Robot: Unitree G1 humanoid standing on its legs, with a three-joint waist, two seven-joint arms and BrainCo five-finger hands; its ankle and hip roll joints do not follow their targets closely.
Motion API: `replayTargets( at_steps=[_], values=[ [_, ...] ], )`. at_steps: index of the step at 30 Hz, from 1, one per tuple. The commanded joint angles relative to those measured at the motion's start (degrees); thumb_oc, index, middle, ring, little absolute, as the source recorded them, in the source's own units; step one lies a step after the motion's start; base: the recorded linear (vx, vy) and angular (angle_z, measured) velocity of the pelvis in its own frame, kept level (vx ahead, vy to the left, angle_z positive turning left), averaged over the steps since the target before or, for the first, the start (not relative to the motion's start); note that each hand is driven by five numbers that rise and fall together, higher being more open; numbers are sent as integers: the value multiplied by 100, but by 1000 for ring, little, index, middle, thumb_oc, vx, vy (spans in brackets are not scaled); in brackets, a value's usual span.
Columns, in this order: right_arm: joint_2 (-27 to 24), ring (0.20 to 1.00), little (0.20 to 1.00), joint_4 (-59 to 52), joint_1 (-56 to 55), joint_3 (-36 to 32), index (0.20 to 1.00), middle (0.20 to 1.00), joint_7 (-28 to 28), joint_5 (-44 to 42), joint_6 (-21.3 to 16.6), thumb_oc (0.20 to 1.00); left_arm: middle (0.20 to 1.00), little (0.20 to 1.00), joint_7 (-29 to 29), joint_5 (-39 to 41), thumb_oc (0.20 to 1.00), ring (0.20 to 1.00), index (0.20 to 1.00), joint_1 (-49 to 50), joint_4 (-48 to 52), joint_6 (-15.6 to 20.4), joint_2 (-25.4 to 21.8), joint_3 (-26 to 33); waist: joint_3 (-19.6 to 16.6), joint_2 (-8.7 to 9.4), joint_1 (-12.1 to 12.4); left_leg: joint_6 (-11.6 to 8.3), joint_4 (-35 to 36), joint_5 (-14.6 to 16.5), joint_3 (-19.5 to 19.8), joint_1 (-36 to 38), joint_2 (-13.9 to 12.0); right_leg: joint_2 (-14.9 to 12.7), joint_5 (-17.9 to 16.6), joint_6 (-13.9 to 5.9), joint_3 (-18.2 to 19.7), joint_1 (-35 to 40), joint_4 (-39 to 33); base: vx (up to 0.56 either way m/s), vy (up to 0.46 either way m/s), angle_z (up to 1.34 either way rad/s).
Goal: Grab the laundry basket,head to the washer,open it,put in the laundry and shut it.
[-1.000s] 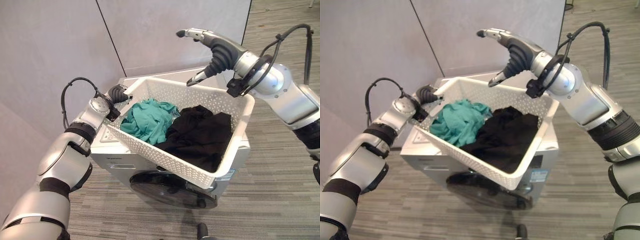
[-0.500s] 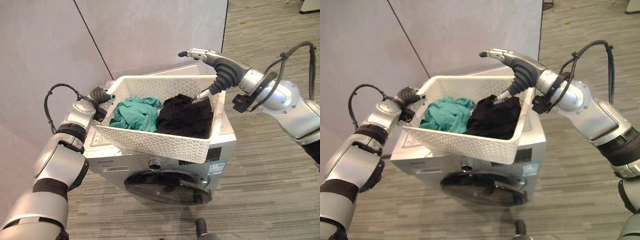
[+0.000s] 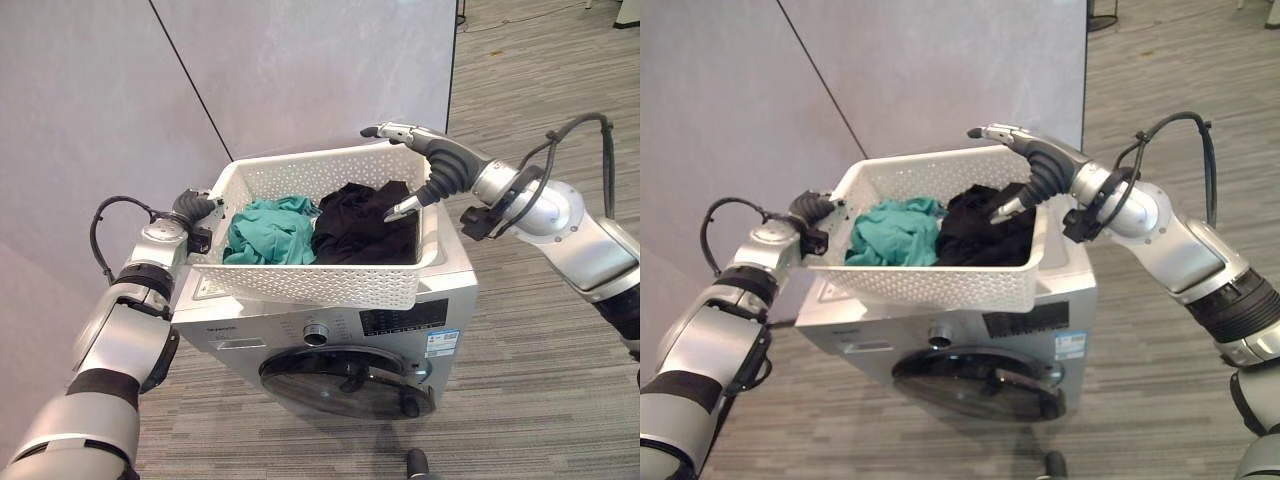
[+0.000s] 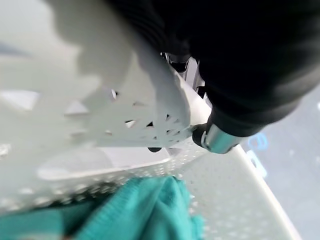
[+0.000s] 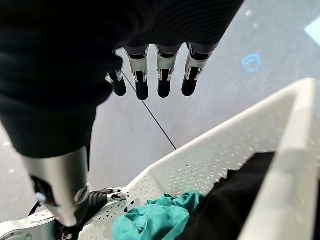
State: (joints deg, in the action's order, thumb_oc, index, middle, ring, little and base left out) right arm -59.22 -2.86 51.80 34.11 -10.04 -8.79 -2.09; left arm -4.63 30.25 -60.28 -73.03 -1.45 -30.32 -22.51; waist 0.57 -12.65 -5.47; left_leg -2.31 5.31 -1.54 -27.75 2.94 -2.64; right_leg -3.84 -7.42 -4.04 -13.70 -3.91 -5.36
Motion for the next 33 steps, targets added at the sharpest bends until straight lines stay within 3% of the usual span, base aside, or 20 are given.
replayTargets(
  at_steps=[1,7,8,9,10,33],
  values=[
    [72,1000,1000,141,543,-481,1000,1000,167,-109,-116,1000,200,200,107,418,200,200,200,1130,-628,-95,1015,-42,564,253,21,-404,-109,-385,260,-43,-343,-217,507,-384,-250,383,36,0,0,0],
    [-66,1000,1000,63,359,-564,1000,1000,69,-96,-95,1000,222,222,83,154,222,222,222,1193,-752,-138,1093,-59,572,200,-10,-423,-137,-394,239,-28,-374,-208,527,-366,-266,396,36,5,-10,0],
    [-78,1000,1000,60,355,-571,1000,1000,66,-97,-95,1000,385,385,84,115,385,385,385,1194,-765,-140,1112,-53,577,194,-18,-425,-142,-394,239,-27,-376,-205,531,-364,-264,397,36,0,0,0],
    [-76,1000,1000,59,351,-584,1000,1000,68,-91,-94,1000,727,727,109,-54,727,727,727,1194,-834,-159,1155,-68,588,189,-33,-427,-150,-393,234,-21,-381,-205,527,-357,-263,394,36,0,0,0],
    [-85,1000,1000,47,339,-605,1000,1000,64,-91,-93,1000,1000,1000,132,-185,1000,1000,1000,1200,-891,-167,1206,-89,612,170,-38,-428,-164,-394,234,-28,-385,-204,529,-351,-268,394,36,0,0,0],
    [-12,1000,1000,238,322,-312,1000,1000,34,187,23,1000,1000,1000,333,-10,1000,1000,1000,948,-649,-32,1370,-259,746,-145,-13,-420,-102,-475,442,-169,-295,-312,495,-354,-400,302,36,0,-1,0]
  ],
)
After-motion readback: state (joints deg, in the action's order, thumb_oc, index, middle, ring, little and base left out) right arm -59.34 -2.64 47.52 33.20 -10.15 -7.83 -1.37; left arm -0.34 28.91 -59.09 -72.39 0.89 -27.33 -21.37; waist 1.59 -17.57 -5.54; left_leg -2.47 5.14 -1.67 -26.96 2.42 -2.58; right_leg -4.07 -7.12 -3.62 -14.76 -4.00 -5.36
